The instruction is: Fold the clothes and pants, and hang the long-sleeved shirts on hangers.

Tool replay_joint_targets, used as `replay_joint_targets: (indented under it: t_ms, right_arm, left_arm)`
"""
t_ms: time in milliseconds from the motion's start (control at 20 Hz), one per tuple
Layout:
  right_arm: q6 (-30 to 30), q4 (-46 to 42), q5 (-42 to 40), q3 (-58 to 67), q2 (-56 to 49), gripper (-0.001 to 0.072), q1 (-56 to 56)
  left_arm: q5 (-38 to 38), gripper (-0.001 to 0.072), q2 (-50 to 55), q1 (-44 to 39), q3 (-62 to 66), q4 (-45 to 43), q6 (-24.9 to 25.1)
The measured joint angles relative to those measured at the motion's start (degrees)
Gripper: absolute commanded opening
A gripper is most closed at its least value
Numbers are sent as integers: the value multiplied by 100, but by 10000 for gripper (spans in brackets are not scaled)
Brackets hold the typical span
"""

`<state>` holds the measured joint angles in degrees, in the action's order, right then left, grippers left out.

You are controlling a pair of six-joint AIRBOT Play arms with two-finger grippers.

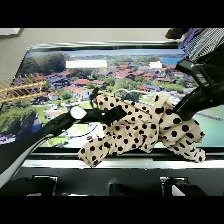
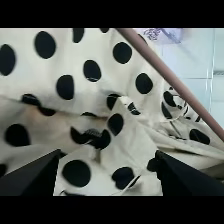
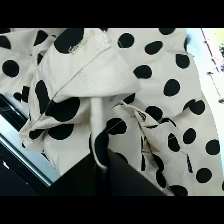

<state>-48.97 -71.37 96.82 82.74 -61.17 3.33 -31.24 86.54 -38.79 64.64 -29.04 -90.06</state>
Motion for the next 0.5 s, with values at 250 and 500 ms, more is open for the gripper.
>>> replay_joint_targets:
  t_ms: [250, 500]
  right_arm:
    - [-240, -70, -107, -2, 0, 24, 0]
    - [-315, -87, -129, -2, 0, 24, 0]
  left_arm:
    - [11, 714, 903, -256, 896, 221, -151]
    - [-450, 593, 1473, -385, 1569, 317, -160]
